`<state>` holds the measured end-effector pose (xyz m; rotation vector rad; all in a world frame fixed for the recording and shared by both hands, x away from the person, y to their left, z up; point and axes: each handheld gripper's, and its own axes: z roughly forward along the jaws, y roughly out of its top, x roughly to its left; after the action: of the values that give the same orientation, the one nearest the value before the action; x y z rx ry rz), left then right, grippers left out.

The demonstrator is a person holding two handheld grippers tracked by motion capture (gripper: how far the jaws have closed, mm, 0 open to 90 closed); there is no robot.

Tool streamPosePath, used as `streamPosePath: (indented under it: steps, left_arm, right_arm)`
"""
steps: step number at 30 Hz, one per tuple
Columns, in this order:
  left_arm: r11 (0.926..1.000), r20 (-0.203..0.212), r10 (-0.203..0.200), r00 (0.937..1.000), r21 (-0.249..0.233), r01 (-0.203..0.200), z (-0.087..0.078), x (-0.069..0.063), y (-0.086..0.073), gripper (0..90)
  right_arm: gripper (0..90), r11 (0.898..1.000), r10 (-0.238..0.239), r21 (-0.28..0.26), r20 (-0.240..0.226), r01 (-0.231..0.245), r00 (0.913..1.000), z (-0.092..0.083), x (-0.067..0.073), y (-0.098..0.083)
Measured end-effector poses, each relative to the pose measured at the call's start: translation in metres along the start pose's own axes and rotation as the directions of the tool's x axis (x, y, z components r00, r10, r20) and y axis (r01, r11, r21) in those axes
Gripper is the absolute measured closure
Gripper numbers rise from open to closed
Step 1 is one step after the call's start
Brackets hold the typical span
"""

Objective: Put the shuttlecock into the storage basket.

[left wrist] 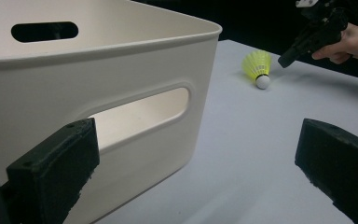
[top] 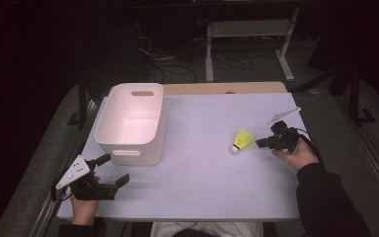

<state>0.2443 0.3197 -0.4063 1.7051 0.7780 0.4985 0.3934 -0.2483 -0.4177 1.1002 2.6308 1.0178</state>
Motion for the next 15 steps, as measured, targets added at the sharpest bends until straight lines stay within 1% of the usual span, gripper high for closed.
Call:
streamPosePath:
  steps: [2,6,8,9,13,15]
  left_arm:
    - [1.0,0.0,0.0,1.0,0.0,0.0,0.0,0.0,0.0,0.0]
    - [1.0,0.0,-0.001,1.0,0.0,0.001,0.0,0.0,0.0,0.0]
    - [1.0,0.001,0.0,1.0,-0.001,0.0,0.0,0.0,0.0,0.0]
    - [1.0,0.001,-0.001,1.0,-0.001,0.001,0.0,0.0,0.0,0.0]
    - [1.0,0.002,-0.001,1.0,-0.001,0.001,0.0,0.0,0.0,0.0]
    - [1.0,0.002,0.0,1.0,-0.001,0.0,-0.001,0.0,0.0,0.0]
  right_arm:
    - [89.3,1.0,-0.004,-0.003,-0.006,0.004,1.0,0.001,-0.001,0.003]
    - [89.3,1.0,-0.005,0.011,-0.007,0.005,1.0,0.002,-0.001,0.007]
    - [89.3,1.0,-0.012,0.016,-0.012,0.012,0.9999,0.001,-0.003,0.012]
    - [89.3,1.0,-0.009,0.018,-0.013,0.009,0.9999,0.001,-0.003,0.014]
    - [89.3,0.999,-0.018,0.027,-0.01,0.019,0.9998,0.004,-0.005,0.019]
    - [89.2,1.0,-0.014,0.025,-0.007,0.014,0.9999,0.005,-0.006,0.02]
